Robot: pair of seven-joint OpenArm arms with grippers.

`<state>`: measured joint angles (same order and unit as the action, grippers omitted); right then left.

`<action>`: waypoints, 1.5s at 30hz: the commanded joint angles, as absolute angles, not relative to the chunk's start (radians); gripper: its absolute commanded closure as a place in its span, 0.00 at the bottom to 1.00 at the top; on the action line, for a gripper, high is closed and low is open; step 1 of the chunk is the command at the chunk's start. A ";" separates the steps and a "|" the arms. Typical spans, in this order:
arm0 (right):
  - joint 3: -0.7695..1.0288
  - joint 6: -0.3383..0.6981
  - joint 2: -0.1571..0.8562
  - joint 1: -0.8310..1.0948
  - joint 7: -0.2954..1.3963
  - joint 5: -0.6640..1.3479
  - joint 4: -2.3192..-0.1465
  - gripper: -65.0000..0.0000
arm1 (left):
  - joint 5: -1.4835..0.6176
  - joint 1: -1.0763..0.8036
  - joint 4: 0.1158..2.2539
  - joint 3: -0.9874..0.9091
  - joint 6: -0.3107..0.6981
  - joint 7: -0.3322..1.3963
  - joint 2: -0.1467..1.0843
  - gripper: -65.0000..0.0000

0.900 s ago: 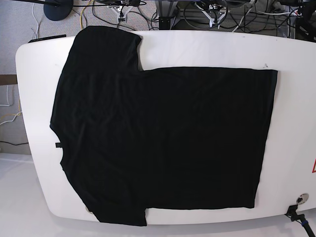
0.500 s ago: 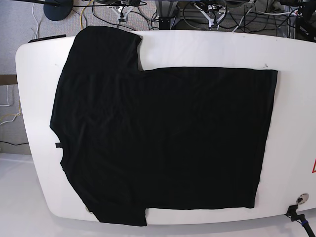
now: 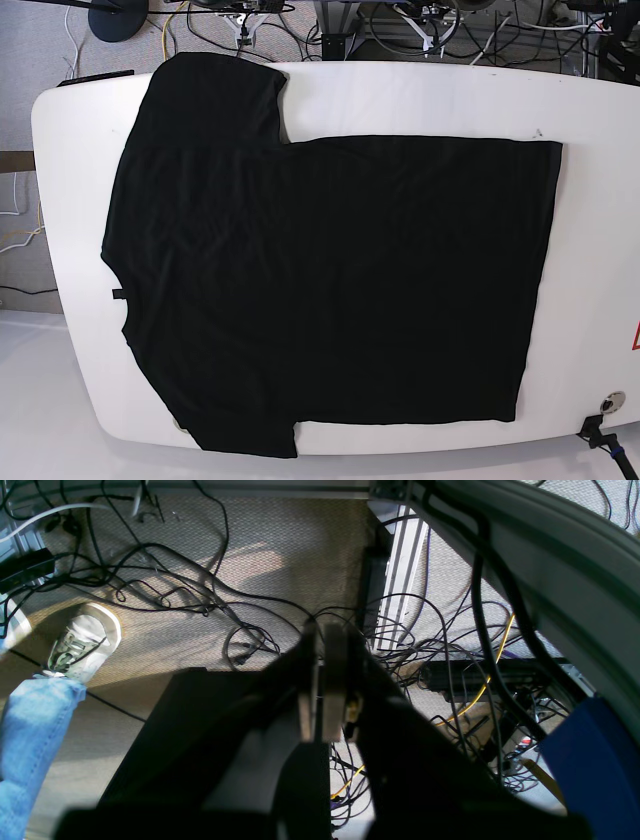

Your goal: Fold the T-shirt properly

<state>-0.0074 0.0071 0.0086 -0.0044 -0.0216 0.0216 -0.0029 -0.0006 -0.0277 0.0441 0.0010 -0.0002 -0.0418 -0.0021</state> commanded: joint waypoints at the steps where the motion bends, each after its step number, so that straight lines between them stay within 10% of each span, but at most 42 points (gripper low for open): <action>1: -0.009 0.015 0.008 -0.004 -0.017 0.006 -0.001 0.99 | 0.002 -0.022 0.044 0.001 0.001 -0.037 0.003 1.00; 45: -0.028 0.151 0.048 0.015 -0.084 -0.024 -0.021 0.98 | 0.016 -0.076 0.079 0.016 -0.008 0.027 0.016 0.98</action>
<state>-0.0296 0.1471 0.0483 0.0151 -0.0822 -0.0231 -0.0204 0.0143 -0.0708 0.0769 0.0158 -0.0074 0.0261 0.0147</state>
